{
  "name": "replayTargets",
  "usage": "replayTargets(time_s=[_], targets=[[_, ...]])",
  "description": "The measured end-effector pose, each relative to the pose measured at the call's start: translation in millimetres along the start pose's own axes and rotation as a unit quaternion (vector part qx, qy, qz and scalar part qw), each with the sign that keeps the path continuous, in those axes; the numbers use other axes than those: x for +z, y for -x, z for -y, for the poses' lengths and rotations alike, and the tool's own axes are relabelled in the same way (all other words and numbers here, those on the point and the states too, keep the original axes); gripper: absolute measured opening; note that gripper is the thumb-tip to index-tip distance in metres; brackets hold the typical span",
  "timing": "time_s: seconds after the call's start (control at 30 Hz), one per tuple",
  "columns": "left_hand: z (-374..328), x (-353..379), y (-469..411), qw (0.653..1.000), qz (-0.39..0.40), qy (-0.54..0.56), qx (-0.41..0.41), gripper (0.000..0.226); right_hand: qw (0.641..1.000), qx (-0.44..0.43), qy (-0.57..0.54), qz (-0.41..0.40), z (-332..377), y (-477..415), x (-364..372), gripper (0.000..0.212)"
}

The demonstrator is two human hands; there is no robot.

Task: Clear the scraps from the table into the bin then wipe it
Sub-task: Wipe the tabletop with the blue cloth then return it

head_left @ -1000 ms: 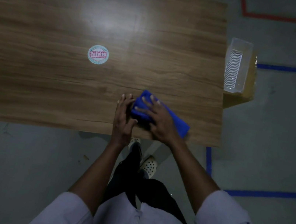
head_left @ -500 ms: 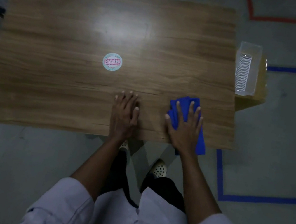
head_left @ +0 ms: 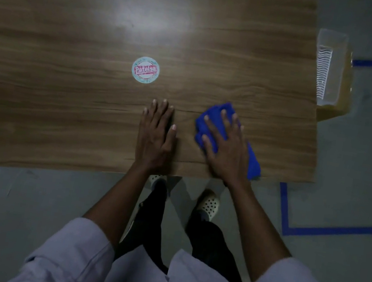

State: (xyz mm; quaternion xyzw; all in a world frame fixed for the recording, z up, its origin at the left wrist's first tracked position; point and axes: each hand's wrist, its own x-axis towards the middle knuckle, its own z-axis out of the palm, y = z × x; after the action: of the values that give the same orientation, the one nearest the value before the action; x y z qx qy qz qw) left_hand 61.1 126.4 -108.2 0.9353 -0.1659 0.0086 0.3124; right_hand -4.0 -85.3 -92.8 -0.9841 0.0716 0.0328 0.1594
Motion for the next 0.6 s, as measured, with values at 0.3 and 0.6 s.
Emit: replayTargets(time_s=[0.3,0.6], targets=[[-7.1,0.8,3.6,0.999,-0.001,-0.040,-0.014,0.070,0.997,-0.072,0.001,-0.001,50.6,-14.4,19.3,0.061],[-17.7,3.6,-21.6,0.993,0.005,-0.091,-0.079,0.065,0.993,0.101,-0.010,-0.061,30.5,-74.1,8.2,0.060]])
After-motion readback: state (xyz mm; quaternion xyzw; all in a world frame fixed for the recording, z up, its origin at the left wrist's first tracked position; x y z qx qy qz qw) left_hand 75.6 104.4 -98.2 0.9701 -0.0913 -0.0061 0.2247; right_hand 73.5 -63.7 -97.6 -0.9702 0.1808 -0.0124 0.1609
